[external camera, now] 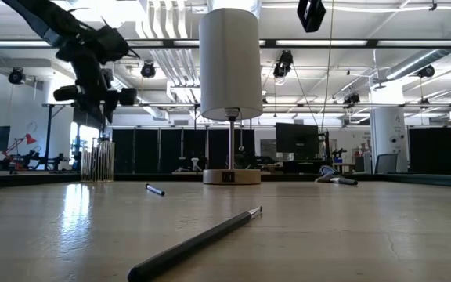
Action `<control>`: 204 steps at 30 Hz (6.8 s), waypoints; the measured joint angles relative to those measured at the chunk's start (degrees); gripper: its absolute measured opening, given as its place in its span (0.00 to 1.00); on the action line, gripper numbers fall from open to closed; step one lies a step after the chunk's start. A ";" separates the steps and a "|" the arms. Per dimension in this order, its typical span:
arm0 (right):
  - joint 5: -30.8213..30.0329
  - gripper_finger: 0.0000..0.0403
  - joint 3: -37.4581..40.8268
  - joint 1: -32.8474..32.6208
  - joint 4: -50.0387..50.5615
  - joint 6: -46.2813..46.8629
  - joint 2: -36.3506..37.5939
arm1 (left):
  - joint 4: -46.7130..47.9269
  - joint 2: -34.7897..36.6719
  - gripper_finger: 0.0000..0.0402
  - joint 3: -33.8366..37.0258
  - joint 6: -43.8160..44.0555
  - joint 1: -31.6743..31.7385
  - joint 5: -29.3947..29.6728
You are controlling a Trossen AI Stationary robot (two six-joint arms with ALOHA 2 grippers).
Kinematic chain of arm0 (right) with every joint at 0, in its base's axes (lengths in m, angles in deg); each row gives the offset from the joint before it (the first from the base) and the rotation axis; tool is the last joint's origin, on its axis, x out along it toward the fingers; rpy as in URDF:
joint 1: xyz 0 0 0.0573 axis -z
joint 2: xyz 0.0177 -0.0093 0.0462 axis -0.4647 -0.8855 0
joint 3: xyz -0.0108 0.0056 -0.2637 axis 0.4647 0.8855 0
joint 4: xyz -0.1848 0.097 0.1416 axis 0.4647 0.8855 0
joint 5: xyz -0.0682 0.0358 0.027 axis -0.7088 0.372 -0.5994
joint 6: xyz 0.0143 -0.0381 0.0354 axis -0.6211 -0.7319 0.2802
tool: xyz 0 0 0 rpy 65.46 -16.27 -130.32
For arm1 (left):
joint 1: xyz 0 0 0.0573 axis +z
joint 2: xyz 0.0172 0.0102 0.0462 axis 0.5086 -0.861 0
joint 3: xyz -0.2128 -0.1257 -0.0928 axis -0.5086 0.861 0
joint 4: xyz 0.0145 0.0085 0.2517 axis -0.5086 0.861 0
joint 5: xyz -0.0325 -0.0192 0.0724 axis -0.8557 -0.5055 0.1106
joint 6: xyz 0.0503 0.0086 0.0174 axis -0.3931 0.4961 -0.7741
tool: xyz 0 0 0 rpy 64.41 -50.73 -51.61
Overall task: Pick & Place Makeup Brushes
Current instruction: Put the eyeshadow brush into the makeup holder
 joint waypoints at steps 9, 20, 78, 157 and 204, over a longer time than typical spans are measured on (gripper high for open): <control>-2.39 0.02 0.00 0.00 8.55 -1.30 3.59 | 1.74 10.50 0.12 -3.57 -4.11 -7.39 -9.55; -8.80 0.02 6.89 -1.85 21.99 5.75 6.28 | -3.01 13.81 0.00 1.95 -3.98 -38.24 -1.20; 2.01 0.33 11.55 -41.16 56.39 110.66 -18.10 | -43.33 14.44 0.00 26.76 3.59 -51.06 -20.13; -42.87 0.02 -24.55 -12.51 10.71 20.61 -18.03 | -49.51 7.75 0.29 7.43 5.63 -51.49 -34.05; -26.58 0.02 -28.76 -12.37 36.58 20.50 -22.44 | -19.19 3.95 0.00 -3.10 -2.46 -50.57 -41.21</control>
